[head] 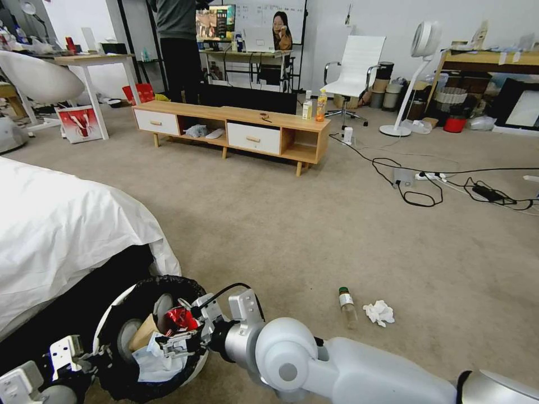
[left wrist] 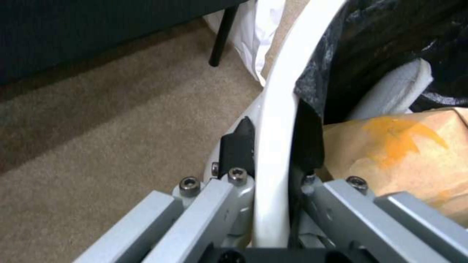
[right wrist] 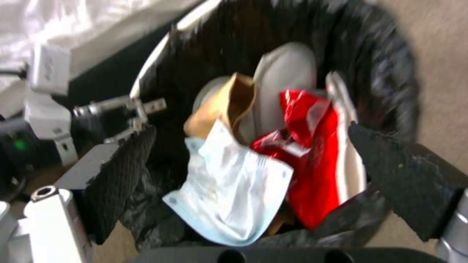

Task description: Pick up the trash bin and place the garbage on the floor into it.

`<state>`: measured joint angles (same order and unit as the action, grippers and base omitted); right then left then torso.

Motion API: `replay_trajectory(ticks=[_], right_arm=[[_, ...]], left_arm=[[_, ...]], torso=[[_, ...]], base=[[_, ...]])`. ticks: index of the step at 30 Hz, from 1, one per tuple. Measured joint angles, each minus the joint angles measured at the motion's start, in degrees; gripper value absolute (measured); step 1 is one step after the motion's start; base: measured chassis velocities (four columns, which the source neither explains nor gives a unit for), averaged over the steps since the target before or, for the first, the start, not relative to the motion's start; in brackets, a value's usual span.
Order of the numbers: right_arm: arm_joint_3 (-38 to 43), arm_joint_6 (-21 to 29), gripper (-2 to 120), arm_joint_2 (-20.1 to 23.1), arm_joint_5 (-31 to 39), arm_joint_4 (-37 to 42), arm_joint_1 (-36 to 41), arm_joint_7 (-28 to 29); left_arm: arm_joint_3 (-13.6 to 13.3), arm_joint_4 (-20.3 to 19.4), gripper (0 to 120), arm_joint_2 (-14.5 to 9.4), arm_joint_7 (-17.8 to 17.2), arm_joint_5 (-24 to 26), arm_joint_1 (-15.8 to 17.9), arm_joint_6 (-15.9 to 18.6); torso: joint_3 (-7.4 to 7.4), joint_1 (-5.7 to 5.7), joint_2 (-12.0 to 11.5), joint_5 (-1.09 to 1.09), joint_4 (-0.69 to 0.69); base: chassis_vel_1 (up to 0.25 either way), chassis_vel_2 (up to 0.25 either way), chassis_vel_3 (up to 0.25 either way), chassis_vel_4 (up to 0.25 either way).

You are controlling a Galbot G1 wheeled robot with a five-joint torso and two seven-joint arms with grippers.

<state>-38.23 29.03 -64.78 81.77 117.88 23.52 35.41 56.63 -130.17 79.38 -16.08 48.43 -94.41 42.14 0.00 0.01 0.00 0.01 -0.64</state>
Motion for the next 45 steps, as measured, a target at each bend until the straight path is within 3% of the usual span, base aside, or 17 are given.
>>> replay_trajectory(ticks=[19,26,39,40,45], right_arm=[[9.94,1.09,100,7.77,2.03,10.14,-0.38,1.6],[14.25,-1.35,100,9.28,0.5,12.37,0.78,0.87],[36.11,-10.43,100,14.0,-12.02,13.07,11.37,-2.97],[40.8,-12.4,100,14.49,-15.35,12.73,14.07,-3.87],[47.13,-15.66,100,15.24,-21.88,12.52,19.44,-6.38]], left_arm=[[0.2,1.38,1,-0.26,0.01,-0.86,0.1,0.0],[0.33,1.28,1,0.03,0.07,-1.24,-0.35,0.0],[1.58,-1.16,1,0.43,0.51,-1.62,-2.12,0.0],[1.88,-1.51,1,0.94,0.79,-2.2,-2.42,0.0],[1.82,-2.12,1,1.51,0.94,-2.87,-2.54,0.0]], torso=[[0.0,0.0,0.0,0.0,0.0],[0.0,0.0,0.0,0.0,0.01],[0.0,0.0,0.0,0.0,0.0],[0.0,0.0,0.0,0.01,0.03],[0.0,0.0,0.0,0.0,-0.02]], base=[[0.0,0.0,0.0,0.0],[0.0,0.0,0.0,0.0],[0.0,0.0,0.0,0.0],[0.0,0.0,0.0,0.0],[0.0,0.0,0.0,0.0]])
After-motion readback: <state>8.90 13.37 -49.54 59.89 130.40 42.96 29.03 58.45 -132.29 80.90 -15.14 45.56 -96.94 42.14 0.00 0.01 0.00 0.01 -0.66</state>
